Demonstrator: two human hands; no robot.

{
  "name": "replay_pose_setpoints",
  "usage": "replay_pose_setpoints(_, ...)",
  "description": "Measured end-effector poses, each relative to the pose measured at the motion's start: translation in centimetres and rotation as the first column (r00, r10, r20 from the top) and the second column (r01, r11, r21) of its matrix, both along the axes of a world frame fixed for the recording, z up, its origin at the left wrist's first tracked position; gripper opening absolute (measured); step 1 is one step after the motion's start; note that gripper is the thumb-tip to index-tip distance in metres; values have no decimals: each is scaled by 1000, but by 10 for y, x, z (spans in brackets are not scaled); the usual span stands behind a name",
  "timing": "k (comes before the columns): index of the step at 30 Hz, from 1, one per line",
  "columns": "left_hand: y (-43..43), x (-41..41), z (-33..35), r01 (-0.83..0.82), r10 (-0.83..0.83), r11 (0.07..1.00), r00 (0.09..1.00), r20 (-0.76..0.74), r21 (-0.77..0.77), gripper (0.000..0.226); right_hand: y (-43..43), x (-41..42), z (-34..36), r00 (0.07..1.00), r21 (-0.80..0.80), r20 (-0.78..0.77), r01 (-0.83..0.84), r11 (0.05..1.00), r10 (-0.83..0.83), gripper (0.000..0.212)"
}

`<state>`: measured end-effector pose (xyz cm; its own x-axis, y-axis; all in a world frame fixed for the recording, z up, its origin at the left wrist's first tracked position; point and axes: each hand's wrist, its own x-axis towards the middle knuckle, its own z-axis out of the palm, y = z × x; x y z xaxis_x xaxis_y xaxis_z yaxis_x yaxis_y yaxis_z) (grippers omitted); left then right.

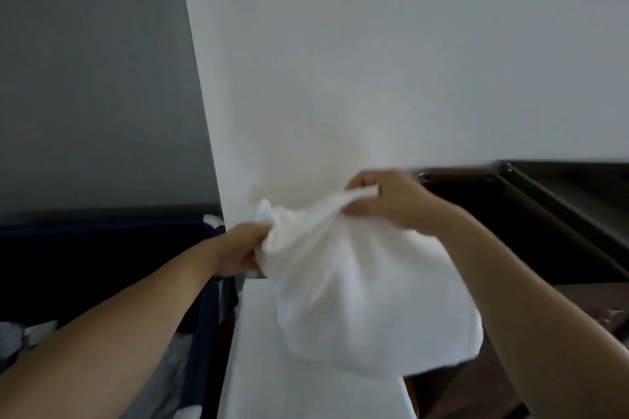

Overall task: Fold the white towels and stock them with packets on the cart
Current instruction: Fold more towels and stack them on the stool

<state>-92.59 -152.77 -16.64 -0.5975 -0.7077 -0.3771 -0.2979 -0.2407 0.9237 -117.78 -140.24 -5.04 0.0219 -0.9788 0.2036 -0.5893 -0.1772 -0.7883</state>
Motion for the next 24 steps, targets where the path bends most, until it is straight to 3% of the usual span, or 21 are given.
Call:
replay_pose_setpoints(1,0,12,-23,105,-100,994,965,242,-7,42,-2,-2,-23,990,103,-130,-45,994,58,19)
replay_pose_setpoints(2,8,22,-38,235,-190,972,840,509,-25,46,-3,-3,-47,956,192,-264,-76,979,126,20)
replay_pose_setpoints(3,11,28,-52,381,-240,924,639,731,-30,49,-3,0,-69,910,264,-366,-99,960,195,20)
replay_pose_setpoints(4,19,28,-59,491,-256,871,477,841,-13,55,-1,5,-89,875,315,-415,-119,942,249,21)
replay_pose_setpoints(5,25,23,-61,543,-254,839,451,856,-38,64,-1,12,-104,863,342,-422,-132,930,277,21)
replay_pose_setpoints(6,33,14,-58,536,-268,839,552,790,-90,73,-1,19,-113,871,344,-405,-137,929,279,21)
replay_pose_setpoints(8,49,-9,-45,485,-318,842,800,509,-237,78,-3,30,-120,900,304,-359,-138,943,247,22)
replay_pose_setpoints(9,56,-20,-34,494,-383,837,836,393,-236,79,-5,33,-120,911,279,-347,-128,952,224,23)
replay_pose_setpoints(11,71,-38,-22,555,-492,806,821,291,-205,80,-5,33,-118,936,233,-315,-83,969,156,23)
replay_pose_setpoints(12,76,-42,-22,542,-463,802,830,312,-251,70,-5,29,-119,949,215,-292,-55,975,118,25)
replay_pose_setpoints(15,72,-40,-31,314,-203,859,934,295,-403,29,-1,9,-124,944,239,-319,-10,971,88,35)
replay_pose_setpoints(19,69,-24,-26,109,-102,954,994,40,-280,26,9,-25,-130,890,427,-405,-21,904,212,31)
replay_pose_setpoints(22,68,-17,-22,61,-67,954,998,-10,-295,26,13,-51,-134,889,393,-447,99,914,96,19)
replay_pose_setpoints(24,69,-17,-21,45,-61,967,997,-53,-252,24,15,-64,-128,904,348,-428,167,923,-2,30)
